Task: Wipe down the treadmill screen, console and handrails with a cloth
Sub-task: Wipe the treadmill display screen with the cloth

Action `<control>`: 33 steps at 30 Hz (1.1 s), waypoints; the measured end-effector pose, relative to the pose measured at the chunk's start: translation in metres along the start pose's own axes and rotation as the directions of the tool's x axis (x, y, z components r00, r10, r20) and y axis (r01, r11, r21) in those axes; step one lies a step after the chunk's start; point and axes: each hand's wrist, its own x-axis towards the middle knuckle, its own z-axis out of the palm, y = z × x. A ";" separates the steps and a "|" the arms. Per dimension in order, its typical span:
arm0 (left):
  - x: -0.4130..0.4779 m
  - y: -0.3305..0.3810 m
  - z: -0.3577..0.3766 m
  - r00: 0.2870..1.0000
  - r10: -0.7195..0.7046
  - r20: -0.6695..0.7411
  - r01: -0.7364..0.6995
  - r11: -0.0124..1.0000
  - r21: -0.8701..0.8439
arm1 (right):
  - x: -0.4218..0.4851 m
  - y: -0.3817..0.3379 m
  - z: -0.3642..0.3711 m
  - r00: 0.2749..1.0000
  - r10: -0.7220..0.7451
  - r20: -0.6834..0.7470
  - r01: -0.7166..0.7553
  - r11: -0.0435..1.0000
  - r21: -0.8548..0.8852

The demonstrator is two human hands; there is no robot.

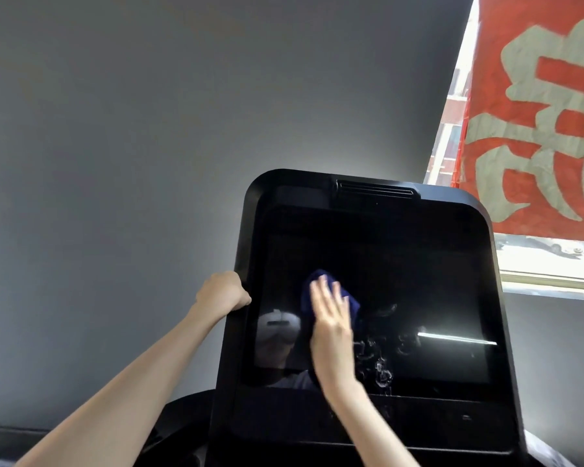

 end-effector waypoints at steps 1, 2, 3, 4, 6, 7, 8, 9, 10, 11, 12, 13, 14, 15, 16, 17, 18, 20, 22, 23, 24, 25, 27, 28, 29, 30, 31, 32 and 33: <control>-0.001 0.000 0.000 1.000 0.004 -0.003 -0.004 1.000 0.007 | -0.021 -0.013 0.006 0.994 -0.097 0.059 0.096 0.995 0.017; -0.003 -0.001 0.001 1.000 0.011 -0.011 -0.011 1.000 0.006 | -0.037 -0.022 0.007 0.973 -0.203 0.112 0.200 0.979 0.035; -0.004 -0.003 0.003 0.999 0.024 -0.026 -0.024 1.000 0.003 | -0.047 -0.024 0.007 0.936 -0.310 0.165 0.306 0.951 0.046; -0.006 -0.005 0.004 0.999 0.035 -0.040 -0.035 0.999 -0.005 | -0.047 -0.021 0.002 0.890 -0.403 0.213 0.397 0.915 0.068; -0.006 -0.010 0.006 0.997 0.044 -0.057 -0.046 0.998 -0.031 | -0.023 -0.005 -0.008 0.836 -0.491 0.245 0.484 0.870 0.092; -0.006 -0.012 0.007 0.998 0.042 -0.056 -0.045 0.998 -0.046 | -0.003 0.003 -0.012 0.852 -0.467 0.236 0.460 0.884 0.090; -0.006 -0.013 0.007 0.998 0.039 -0.053 -0.042 0.997 -0.060 | 0.022 0.012 -0.015 0.887 -0.408 0.217 0.400 0.913 0.079; -0.005 -0.014 0.008 0.998 0.039 -0.052 -0.043 0.996 -0.076 | 0.049 0.020 -0.016 0.925 -0.332 0.182 0.327 0.943 0.061; -0.005 -0.015 0.009 0.998 0.043 -0.055 -0.048 0.995 -0.092 | 0.077 0.027 -0.016 0.956 -0.255 0.144 0.252 0.967 0.037; -0.005 -0.016 0.010 0.997 0.044 -0.057 -0.051 0.993 -0.110 | 0.101 0.030 -0.016 0.975 -0.183 0.122 0.182 0.983 0.021; -0.004 -0.016 0.011 0.997 0.046 -0.057 -0.053 0.990 -0.129 | 0.121 0.028 -0.015 0.986 -0.124 0.110 0.123 0.992 0.021; -0.003 -0.017 0.011 0.997 0.048 -0.054 -0.055 0.988 -0.144 | 0.135 0.023 -0.012 0.993 -0.080 0.089 0.077 0.996 0.033; -0.002 -0.018 0.010 0.997 0.052 -0.052 -0.059 0.987 -0.152 | 0.141 0.013 -0.008 0.997 -0.049 0.064 0.046 0.998 0.050; -0.001 -0.018 0.009 0.997 0.055 -0.048 -0.062 0.986 -0.156 | 0.140 0.001 -0.001 0.998 -0.046 0.050 0.043 0.997 0.071; -0.002 -0.019 0.008 0.997 0.057 -0.049 -0.065 0.985 -0.162 | 0.130 -0.013 0.007 0.995 -0.084 0.055 0.079 0.992 0.094; -0.003 -0.019 0.008 0.997 0.065 -0.050 -0.072 0.983 -0.169 | 0.115 -0.026 0.016 0.985 -0.153 0.074 0.144 0.982 0.122; -0.003 -0.019 0.009 0.996 0.081 -0.045 -0.088 0.980 -0.180 | 0.096 -0.038 0.023 0.968 -0.234 0.092 0.218 0.964 0.151; -0.007 -0.022 0.012 0.994 0.113 -0.003 -0.111 0.972 -0.208 | 0.063 -0.045 0.030 0.935 -0.334 0.118 0.309 0.932 0.192; -0.012 -0.026 0.018 0.990 0.128 0.056 -0.113 0.971 -0.212 | 0.044 -0.034 0.028 0.902 -0.403 0.158 0.370 0.907 0.200; -0.015 -0.028 0.020 0.990 0.118 0.074 -0.101 0.975 -0.200 | 0.038 -0.027 0.024 0.869 -0.457 0.189 0.421 0.885 0.201; -0.018 -0.030 0.022 0.992 0.103 0.070 -0.090 0.981 -0.172 | 0.036 -0.021 0.019 0.826 -0.519 0.221 0.482 0.853 0.201; -0.022 -0.031 0.023 0.995 0.083 0.046 -0.076 0.987 -0.139 | 0.040 -0.016 0.014 0.784 -0.570 0.244 0.533 0.821 0.204; -0.025 -0.032 0.026 0.998 0.056 -0.027 -0.058 0.994 -0.097 | 0.066 -0.016 0.011 0.780 -0.577 0.244 0.540 0.816 0.205; -0.027 -0.032 0.026 0.998 0.045 -0.043 -0.049 0.995 -0.091 | 0.087 -0.020 0.012 0.824 -0.519 0.227 0.485 0.853 0.191; -0.028 -0.033 0.025 0.998 0.029 -0.053 -0.033 0.996 -0.083 | 0.112 -0.024 0.014 0.877 -0.436 0.199 0.409 0.898 0.163; -0.030 -0.033 0.023 0.998 0.016 -0.056 -0.020 0.998 -0.064 | 0.136 -0.027 0.014 0.918 -0.356 0.172 0.337 0.932 0.129; -0.031 -0.032 0.023 0.999 0.007 -0.054 -0.009 0.999 -0.041 | 0.157 -0.029 0.012 0.941 -0.305 0.144 0.294 0.951 0.096; -0.030 -0.033 0.022 0.999 -0.005 -0.050 0.004 1.000 -0.023 | 0.173 -0.030 0.012 0.951 -0.290 0.106 0.284 0.957 0.065; -0.031 -0.032 0.021 0.998 -0.008 -0.055 0.008 1.000 -0.005 | 0.185 -0.030 0.012 0.952 -0.300 0.066 0.299 0.954 0.034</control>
